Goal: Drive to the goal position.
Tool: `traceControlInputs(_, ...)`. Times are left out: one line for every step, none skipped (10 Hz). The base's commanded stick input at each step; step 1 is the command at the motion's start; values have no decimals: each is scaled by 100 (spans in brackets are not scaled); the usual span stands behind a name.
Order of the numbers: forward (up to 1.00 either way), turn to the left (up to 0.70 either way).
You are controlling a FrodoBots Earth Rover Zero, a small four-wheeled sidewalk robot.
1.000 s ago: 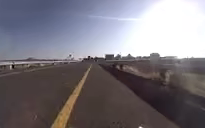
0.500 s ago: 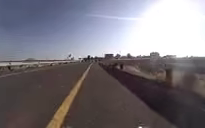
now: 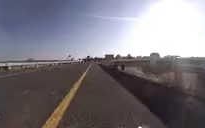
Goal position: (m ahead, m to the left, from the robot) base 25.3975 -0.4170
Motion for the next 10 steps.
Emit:
traceControlInputs(70,0)
traceControlInputs(70,0)
traceControlInputs(70,0)
traceControlInputs(70,0)
traceControlInputs(70,0)
traceControlInputs(70,0)
traceControlInputs(70,0)
traceControlInputs(70,0)
traceControlInputs(70,0)
traceControlInputs(70,0)
